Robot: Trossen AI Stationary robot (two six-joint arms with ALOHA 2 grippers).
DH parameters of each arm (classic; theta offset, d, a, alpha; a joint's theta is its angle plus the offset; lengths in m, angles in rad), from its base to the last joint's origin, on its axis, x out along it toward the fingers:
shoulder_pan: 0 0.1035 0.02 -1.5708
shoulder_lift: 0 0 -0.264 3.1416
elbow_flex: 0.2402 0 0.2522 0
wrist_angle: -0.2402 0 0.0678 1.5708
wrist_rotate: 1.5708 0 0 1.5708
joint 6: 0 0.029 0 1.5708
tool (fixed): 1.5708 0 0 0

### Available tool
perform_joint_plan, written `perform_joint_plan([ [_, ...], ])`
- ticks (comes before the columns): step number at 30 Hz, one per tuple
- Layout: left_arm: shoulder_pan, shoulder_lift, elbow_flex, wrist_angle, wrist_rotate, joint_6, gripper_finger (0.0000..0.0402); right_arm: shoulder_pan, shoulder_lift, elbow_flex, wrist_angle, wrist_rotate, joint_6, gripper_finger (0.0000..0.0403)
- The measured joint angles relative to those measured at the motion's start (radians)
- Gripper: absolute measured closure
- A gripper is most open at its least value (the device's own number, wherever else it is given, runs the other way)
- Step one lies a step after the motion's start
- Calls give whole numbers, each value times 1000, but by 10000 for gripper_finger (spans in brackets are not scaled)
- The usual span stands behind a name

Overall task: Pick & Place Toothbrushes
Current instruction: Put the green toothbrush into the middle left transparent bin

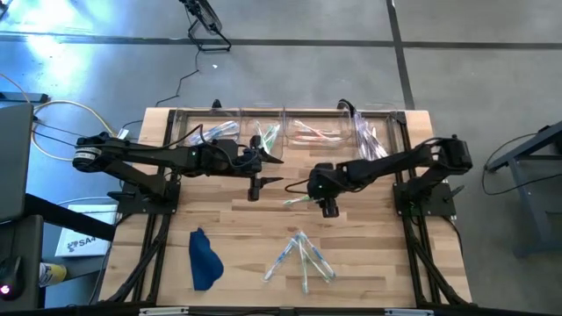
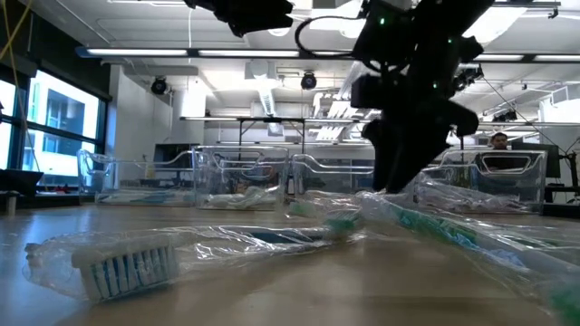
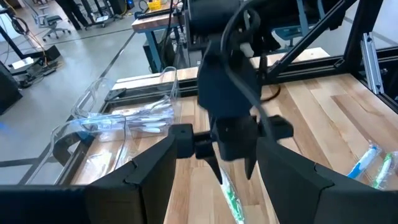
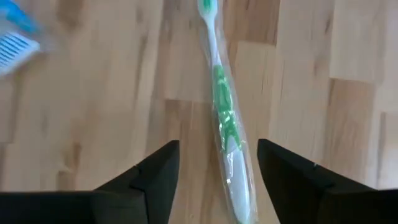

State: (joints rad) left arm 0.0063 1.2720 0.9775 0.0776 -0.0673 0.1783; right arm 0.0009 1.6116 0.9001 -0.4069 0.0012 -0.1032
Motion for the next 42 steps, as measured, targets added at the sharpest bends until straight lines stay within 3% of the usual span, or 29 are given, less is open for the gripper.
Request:
perform_joint_plan([
  [11,0,0,0,0,0,0,183,-31,78,0,8,7,18,200],
  [23,0,0,0,-3,0,0,183,-50,81,0,-9,-8,28,220],
  [42,0,0,0,-3,0,0,183,-50,81,0,-5,-31,55,220],
])
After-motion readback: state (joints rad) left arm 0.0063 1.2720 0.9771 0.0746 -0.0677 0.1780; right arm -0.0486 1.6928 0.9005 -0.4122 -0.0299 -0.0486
